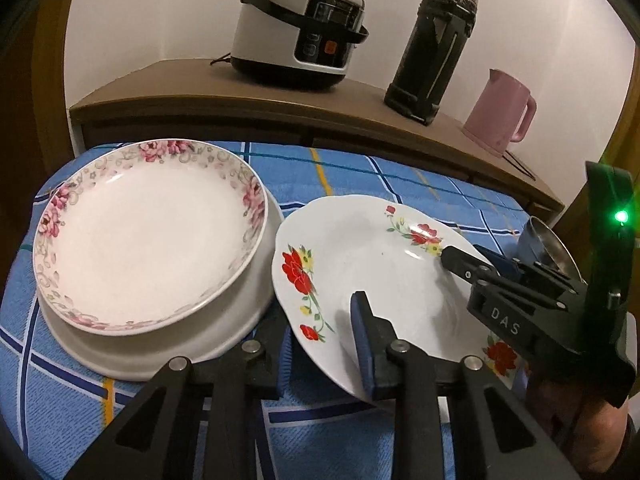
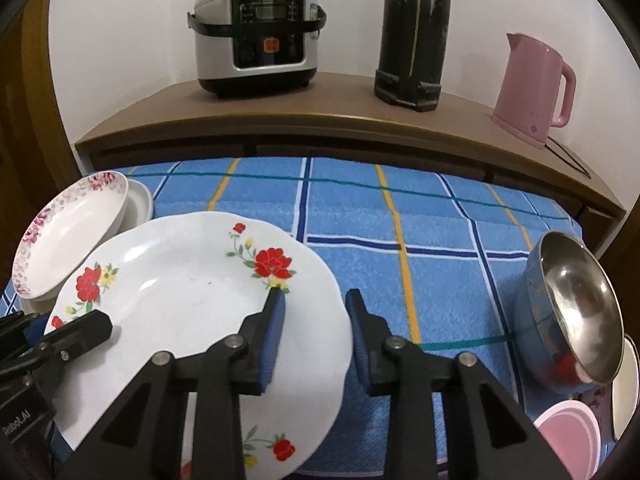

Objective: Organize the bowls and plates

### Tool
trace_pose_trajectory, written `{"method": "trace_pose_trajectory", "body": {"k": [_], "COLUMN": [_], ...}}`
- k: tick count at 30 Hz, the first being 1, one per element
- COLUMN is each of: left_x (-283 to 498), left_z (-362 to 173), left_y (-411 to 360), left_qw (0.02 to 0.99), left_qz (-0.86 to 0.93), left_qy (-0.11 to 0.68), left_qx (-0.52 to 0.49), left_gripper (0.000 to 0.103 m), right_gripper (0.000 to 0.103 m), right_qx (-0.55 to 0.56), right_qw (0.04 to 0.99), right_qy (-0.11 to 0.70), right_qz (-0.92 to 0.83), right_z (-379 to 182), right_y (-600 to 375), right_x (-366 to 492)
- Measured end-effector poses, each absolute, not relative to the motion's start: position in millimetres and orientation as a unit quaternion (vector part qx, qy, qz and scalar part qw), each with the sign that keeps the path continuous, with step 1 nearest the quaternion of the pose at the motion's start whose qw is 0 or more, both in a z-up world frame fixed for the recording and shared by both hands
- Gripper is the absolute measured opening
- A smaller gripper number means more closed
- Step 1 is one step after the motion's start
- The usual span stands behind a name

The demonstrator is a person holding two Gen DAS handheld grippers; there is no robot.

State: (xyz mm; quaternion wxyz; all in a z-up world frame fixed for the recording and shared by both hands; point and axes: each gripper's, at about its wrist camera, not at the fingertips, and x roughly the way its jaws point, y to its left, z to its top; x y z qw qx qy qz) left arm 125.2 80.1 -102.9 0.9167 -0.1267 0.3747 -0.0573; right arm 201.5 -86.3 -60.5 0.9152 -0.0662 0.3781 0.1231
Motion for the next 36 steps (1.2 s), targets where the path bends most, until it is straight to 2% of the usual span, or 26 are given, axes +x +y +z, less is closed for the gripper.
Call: {"method": "trace_pose_trajectory", "body": {"k": [36], "left_x": [100.1], "left_z": [-86.0], "left_y": [89.4], "left_qw": [0.948], "left_qz": [-0.033], "left_qy": [0.278], "left_qx": [-0.149], "left_gripper": [0.029], "right_gripper": [0.025], "right_qx": [-0.059], "right_qw": [0.943], "right_qy": [0.279], "right_qz": [0.171], "right_z": [-37.7], "right_y": [-81.1], "right_x": [168.5]}}
